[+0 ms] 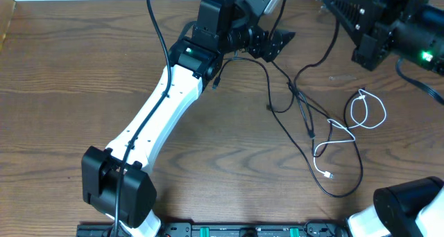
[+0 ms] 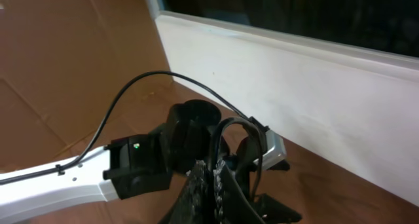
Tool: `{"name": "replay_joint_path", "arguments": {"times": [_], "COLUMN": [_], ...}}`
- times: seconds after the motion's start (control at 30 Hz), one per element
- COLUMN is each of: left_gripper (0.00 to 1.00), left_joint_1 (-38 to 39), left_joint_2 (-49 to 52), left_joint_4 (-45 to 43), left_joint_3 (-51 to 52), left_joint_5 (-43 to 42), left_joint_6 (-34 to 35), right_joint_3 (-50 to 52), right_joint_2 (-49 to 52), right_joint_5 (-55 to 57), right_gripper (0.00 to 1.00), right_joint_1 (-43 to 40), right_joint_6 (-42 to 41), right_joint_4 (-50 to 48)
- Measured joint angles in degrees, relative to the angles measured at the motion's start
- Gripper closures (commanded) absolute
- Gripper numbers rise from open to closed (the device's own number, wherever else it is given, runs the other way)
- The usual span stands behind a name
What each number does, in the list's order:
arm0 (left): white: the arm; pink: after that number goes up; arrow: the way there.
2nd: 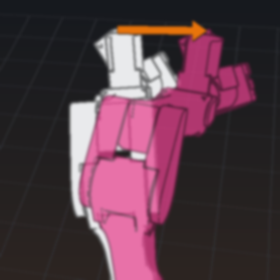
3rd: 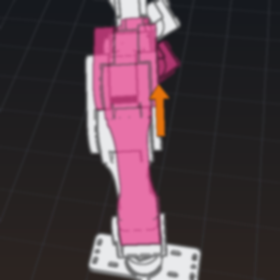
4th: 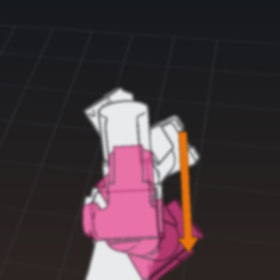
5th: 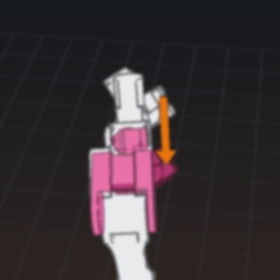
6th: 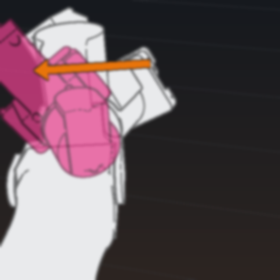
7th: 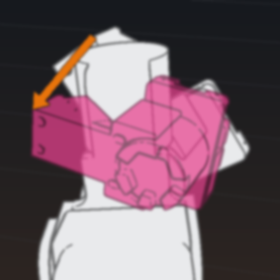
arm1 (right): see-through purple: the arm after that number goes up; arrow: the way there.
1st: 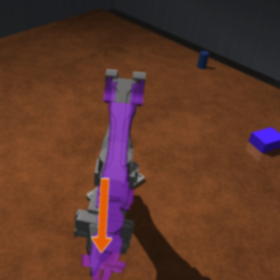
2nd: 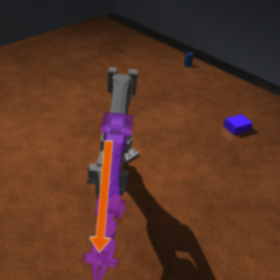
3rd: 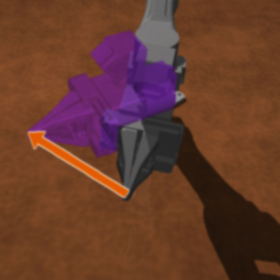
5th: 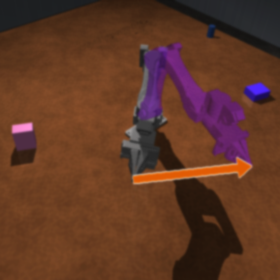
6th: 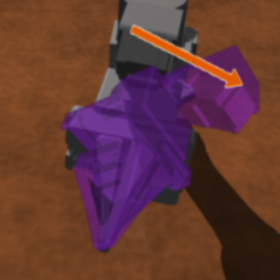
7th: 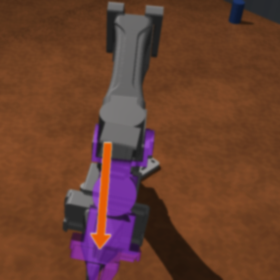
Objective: Untangle cables
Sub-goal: 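Bring both grippers down to the cable pile at top center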
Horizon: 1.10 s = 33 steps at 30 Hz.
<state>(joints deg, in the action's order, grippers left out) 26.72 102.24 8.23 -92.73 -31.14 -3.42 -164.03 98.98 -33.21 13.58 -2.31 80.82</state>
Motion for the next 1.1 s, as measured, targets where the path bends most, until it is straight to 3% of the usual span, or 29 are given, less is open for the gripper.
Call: {"name": "replay_joint_path", "arguments": {"times": [0.03, 0.07, 0.1, 0.13, 0.3, 0.6, 0.93, 1.0, 1.03, 1.1], "left_gripper": [0.04, 0.18, 0.73, 0.92, 0.93, 0.92, 0.93, 0.93, 0.93, 0.93], "left_joint_1": [0.00, 0.00, 0.00, 0.00, 0.00, -3.69, -16.50, -16.96, -16.90, -16.48], "left_joint_2": [0.00, 0.00, 0.00, 0.00, 0.00, 0.00, -5.16, -7.54, -8.98, -11.21], "left_joint_4": [-0.87, -1.51, -1.73, -1.81, 0.87, 12.46, 17.05, 17.05, 17.03, 16.85], "left_joint_3": [0.00, 0.00, 0.00, 0.00, -0.02, -0.09, -0.09, -0.09, -0.09, -0.09], "left_joint_5": [0.68, 1.36, 1.57, 2.01, 5.29, 27.06, 31.30, 31.23, 31.08, 30.99], "left_joint_6": [0.55, 1.11, 1.44, 2.01, 2.84, 0.63, -2.54, -3.04, -3.17, -3.52], "right_joint_3": [0.00, 0.00, 0.00, 0.00, 0.00, 0.11, 0.11, 0.09, 0.09, -0.07], "right_joint_2": [0.28, 0.50, 0.76, 1.07, 1.68, 1.68, 1.68, 1.88, 2.16, 3.17], "right_joint_5": [-0.33, -0.55, -0.74, -0.94, -1.09, -0.24, 6.03, 7.43, 8.00, 8.94], "right_gripper": [0.99, 0.99, 0.99, 0.99, 0.99, 0.99, 0.98, 0.85, 0.68, 0.55], "right_joint_1": [0.11, 0.17, 0.26, 0.26, 0.26, 0.26, 0.26, 0.26, 0.26, 0.26], "right_joint_6": [0.00, 0.00, 0.00, 0.00, 0.00, 0.04, 1.14, 1.33, 1.42, 1.77], "right_joint_4": [-0.09, -0.13, -0.17, -0.33, -0.52, -0.52, 2.51, 4.42, 5.53, 7.76]}}
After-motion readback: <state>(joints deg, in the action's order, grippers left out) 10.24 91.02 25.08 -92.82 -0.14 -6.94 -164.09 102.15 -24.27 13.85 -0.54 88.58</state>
